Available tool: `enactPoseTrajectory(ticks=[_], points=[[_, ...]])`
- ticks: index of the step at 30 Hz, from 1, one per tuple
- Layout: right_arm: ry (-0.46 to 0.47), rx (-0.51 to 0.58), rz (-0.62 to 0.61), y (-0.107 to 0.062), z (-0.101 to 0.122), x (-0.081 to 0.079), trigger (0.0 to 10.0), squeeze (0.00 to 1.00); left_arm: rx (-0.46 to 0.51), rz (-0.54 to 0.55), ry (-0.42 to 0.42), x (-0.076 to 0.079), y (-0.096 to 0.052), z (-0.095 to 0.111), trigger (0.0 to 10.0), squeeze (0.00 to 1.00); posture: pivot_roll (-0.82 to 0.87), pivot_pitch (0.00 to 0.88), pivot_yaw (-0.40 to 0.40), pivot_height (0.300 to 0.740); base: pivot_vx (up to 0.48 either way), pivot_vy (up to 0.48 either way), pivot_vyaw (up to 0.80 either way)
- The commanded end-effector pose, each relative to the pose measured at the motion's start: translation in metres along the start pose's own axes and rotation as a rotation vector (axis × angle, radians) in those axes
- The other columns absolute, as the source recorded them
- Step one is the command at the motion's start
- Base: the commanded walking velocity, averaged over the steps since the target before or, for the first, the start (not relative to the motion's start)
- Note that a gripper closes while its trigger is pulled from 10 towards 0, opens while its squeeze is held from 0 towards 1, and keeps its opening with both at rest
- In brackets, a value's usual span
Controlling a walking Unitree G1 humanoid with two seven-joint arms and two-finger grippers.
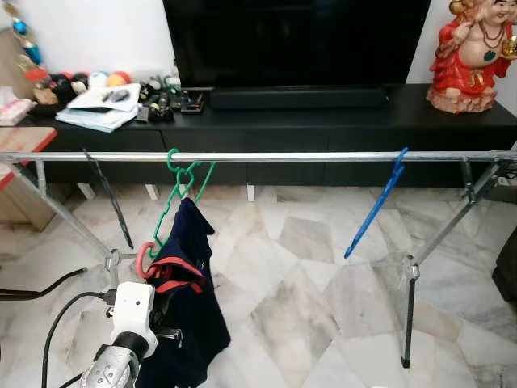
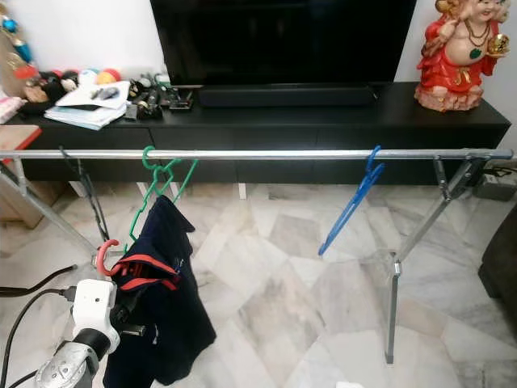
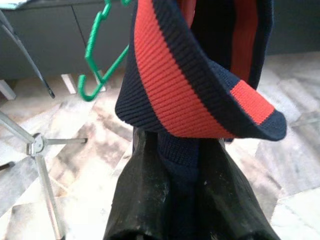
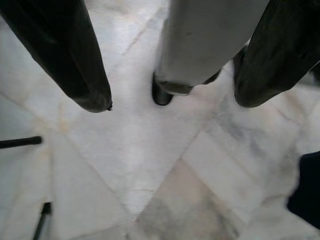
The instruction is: Hang hanger
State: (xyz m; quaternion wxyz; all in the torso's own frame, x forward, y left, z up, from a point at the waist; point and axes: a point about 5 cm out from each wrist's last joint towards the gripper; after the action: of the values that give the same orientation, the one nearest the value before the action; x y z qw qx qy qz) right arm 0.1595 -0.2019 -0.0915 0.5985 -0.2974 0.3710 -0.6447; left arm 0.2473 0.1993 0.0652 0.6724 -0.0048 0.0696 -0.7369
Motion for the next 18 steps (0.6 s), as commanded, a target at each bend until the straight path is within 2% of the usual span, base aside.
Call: enactPoseTrajectory(ticks=[1,18], points=[[0.009,-0.005,0.011,0.0006,-0.0020,-0.0056,10.0,0.00,0.031,0.016,0.021,-0.0065,-0.0003,0.0063,10.0,0.00,0.08,0.050,0.038,0.740,-0.277,0.000,0.00],[0.010,-0.006,0.013,0.0007,-0.0021,-0.0062,10.0,0.00,0.030,0.020,0.022,-0.0079,-0.0009,0.0065,10.0,0.00,0.08,0.055,0.039,0.740,-0.279,0.000,0.00]])
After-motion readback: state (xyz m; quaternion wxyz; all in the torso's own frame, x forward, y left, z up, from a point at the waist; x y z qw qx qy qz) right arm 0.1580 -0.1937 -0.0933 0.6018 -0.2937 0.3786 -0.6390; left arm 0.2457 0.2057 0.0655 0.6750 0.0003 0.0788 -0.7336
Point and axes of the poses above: a point about 5 cm out from each wrist's last joint towards the gripper, its own y axis pointing out of the wrist towards the gripper, its own z axis along the axis of the wrist's last joint, x = y × z, and after that the axes turned 3 degrees about y, right-handed
